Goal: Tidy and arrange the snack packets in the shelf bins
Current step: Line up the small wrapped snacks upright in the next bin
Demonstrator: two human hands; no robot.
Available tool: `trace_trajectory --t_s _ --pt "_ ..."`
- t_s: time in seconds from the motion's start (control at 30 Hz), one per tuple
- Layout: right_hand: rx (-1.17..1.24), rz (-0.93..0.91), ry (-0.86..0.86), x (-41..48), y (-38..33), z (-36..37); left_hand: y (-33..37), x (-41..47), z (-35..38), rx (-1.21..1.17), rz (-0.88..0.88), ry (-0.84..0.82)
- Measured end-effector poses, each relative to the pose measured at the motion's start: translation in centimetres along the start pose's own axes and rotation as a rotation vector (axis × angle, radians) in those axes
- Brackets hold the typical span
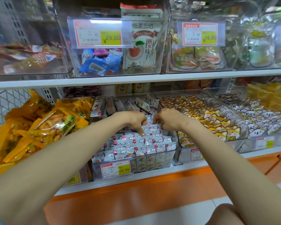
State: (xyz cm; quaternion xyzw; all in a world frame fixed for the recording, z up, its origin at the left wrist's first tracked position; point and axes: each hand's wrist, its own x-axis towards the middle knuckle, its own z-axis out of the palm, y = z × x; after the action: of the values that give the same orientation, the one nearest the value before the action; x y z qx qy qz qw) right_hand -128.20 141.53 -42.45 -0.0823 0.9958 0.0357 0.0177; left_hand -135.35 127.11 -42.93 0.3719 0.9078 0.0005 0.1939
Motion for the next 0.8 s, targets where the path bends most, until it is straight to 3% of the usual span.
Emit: trace_trajectory --t_s 0.23,0.37,0.5,0.63,0.8 --pt "-0.098 -0.004 0.088 -0.6 -0.2 1.0 -0.3 -1.6 0.0 -0.037 0.049 0.111" --pt "-0.072 -0.006 0.128 -0.9 -0.1 1.3 -1.6 -4.9 -0.8 -0.152 0.053 0.363" --pt "0.054 0.008 0.296 -0.6 0.1 1.0 -3.8 -7.7 -1.1 -0.12 -0.11 0.579" --pt "0.246 0.166 0.514 1.1 0.9 0.0 -6.0 -9.5 -0.2 -0.047 -0.283 0.719" --pt "0.128 0.229 0.353 3.9 0.7 0.2 -7.5 -10.6 1.3 -0.031 -0.352 0.757"
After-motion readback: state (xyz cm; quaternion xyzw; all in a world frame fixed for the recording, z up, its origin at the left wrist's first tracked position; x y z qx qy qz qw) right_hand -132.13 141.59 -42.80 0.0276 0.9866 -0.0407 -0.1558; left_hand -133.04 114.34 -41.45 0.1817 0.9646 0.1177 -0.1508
